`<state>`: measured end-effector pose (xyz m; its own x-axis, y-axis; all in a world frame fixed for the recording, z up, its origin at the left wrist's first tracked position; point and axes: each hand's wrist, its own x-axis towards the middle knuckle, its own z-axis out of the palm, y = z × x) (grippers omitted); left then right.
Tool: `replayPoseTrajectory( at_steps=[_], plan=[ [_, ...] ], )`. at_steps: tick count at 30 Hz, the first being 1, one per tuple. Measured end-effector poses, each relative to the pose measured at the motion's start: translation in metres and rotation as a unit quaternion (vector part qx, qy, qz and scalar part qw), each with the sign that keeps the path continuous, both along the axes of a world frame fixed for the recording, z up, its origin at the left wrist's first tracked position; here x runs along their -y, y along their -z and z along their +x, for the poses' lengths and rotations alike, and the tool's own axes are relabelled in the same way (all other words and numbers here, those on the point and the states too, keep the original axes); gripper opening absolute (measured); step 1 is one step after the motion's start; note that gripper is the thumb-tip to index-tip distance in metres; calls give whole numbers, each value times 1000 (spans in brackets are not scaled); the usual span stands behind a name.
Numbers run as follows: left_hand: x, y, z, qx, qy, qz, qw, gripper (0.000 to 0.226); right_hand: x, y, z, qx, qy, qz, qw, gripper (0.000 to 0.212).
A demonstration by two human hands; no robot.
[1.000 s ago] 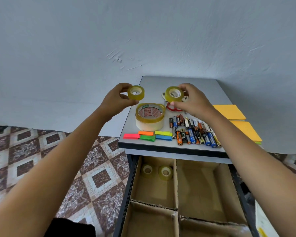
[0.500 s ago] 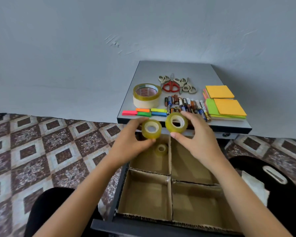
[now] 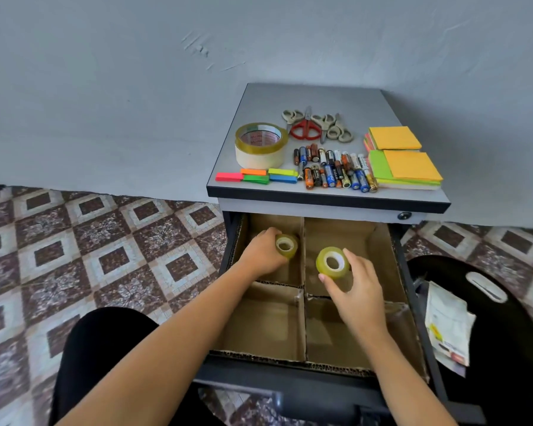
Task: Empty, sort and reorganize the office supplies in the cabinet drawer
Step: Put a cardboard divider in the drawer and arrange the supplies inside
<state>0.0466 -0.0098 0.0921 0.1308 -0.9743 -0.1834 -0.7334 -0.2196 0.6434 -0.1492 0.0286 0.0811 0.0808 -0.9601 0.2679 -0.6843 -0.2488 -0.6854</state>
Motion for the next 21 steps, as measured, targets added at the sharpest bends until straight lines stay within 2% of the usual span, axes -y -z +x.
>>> replayPoseTrajectory(
  at_steps=[5, 10, 15, 21],
  plan=[
    [25, 19, -6, 50, -29, 57, 997, 65, -1, 6, 3, -29, 14, -21, 999, 62],
    [32, 26, -14, 4, -57, 45, 997, 60, 0, 8, 6, -53, 26, -33, 998, 61],
    [30, 25, -13, -38, -113, 29, 992, 65, 1, 11, 6, -52, 26, -40, 998, 61],
    [27, 24, -13, -41, -115, 20, 992, 41, 3, 14, 6, -57, 28, -47, 997, 61]
  ],
)
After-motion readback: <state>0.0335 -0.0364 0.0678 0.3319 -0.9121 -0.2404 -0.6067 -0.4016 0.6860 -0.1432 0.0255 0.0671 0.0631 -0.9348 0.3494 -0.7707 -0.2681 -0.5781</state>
